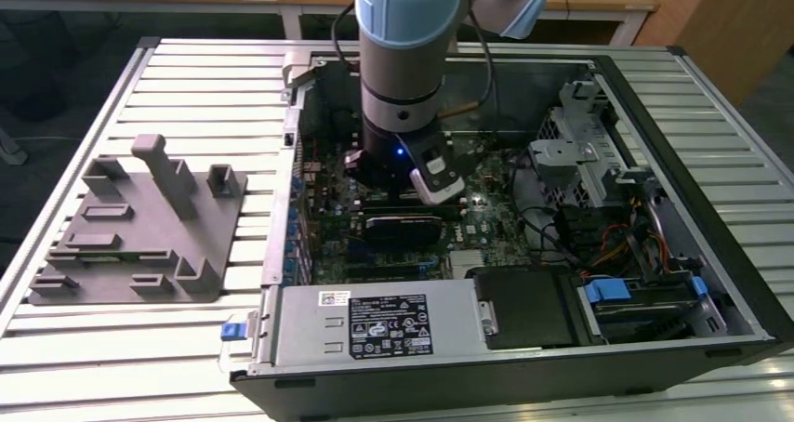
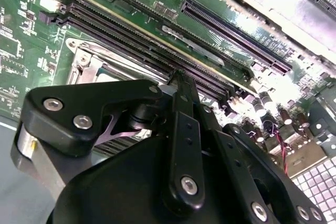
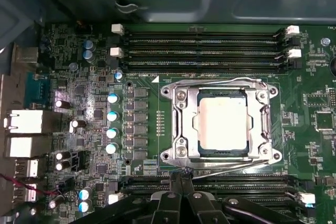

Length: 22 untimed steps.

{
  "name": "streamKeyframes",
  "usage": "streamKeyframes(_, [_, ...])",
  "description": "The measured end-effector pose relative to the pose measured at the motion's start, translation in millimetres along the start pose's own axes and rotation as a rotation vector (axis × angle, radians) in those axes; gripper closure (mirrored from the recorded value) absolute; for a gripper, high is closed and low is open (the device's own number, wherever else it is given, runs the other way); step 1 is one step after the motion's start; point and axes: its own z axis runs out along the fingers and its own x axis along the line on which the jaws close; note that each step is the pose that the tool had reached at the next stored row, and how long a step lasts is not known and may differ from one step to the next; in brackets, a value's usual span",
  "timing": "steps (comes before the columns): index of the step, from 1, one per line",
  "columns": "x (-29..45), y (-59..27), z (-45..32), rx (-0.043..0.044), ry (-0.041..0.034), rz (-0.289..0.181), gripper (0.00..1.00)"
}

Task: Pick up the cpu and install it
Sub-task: 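Install the second cpu locking lever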

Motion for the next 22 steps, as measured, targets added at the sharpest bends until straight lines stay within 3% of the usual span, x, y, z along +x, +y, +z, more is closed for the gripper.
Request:
streamKeyframes(3, [1.2,-0.8,1.9,-0.0133,0.0015,-0.009,0.89])
streamKeyframes(8, [2.6,-1.1,4.2,-0.0428,0.0032,-0.02,0.89])
streamKeyframes(16, [9.4,-1.8,8.9,-0.0702,0.0054,-0.034,0.89])
streamKeyframes(22, [9.4,-1.4,5.8,-0.0739,0.0053,-0.034,0.89])
